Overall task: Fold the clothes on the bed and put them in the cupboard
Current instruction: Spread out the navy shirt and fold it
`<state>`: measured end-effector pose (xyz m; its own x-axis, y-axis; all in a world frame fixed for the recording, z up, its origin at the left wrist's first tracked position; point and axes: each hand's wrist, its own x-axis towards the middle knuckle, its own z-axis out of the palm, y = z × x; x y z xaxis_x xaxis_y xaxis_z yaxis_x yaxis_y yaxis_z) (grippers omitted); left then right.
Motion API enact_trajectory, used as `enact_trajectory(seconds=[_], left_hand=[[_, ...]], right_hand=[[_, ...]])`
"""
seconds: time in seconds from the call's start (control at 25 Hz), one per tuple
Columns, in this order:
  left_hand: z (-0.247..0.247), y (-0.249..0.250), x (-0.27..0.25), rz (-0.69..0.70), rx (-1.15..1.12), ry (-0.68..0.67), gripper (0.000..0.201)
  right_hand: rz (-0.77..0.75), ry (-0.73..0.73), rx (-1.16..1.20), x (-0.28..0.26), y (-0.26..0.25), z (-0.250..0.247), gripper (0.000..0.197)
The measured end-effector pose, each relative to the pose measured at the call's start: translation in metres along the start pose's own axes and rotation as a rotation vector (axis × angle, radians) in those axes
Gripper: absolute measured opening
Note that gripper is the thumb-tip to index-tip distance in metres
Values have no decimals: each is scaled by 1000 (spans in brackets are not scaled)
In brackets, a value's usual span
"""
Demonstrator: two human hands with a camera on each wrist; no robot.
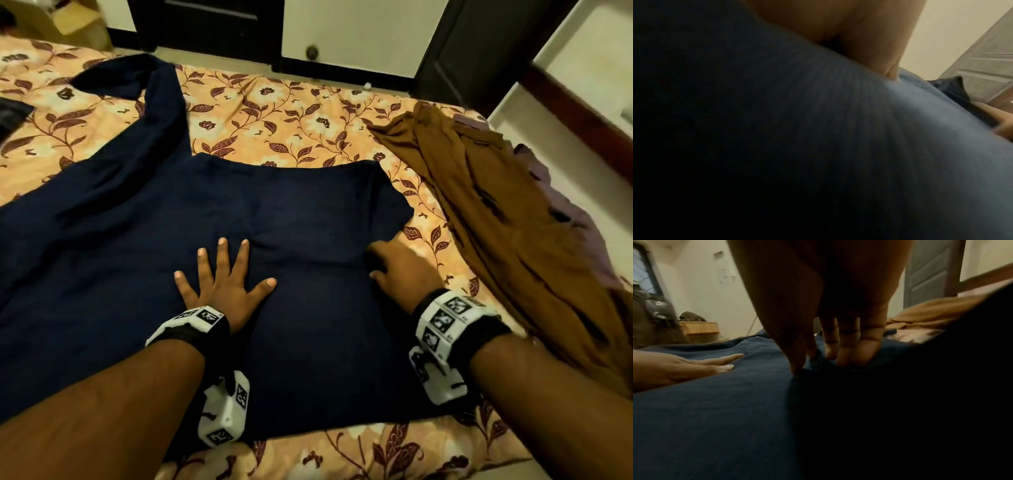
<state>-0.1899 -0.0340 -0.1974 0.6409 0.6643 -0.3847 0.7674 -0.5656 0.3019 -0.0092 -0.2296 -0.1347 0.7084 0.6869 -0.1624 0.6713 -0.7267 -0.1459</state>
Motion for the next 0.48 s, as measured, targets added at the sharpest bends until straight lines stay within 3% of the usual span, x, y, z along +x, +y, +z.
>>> enact_trajectory(seconds=[0.08,0.2,0.36,0.48], left_hand=[[1,0,-1,2,-12,-8,83],[1,-1,0,11,-22,-6,83],[1,0,0,3,-14,-12,83],[2,0,2,0,-6,-16,83]], right_hand=[[-42,-198,-5,-12,-15,18,45],[28,-72,183,-18,-6,21,37],[148,-41,803,-16,23,10,17],[363,34,818,8,58,-5,10]])
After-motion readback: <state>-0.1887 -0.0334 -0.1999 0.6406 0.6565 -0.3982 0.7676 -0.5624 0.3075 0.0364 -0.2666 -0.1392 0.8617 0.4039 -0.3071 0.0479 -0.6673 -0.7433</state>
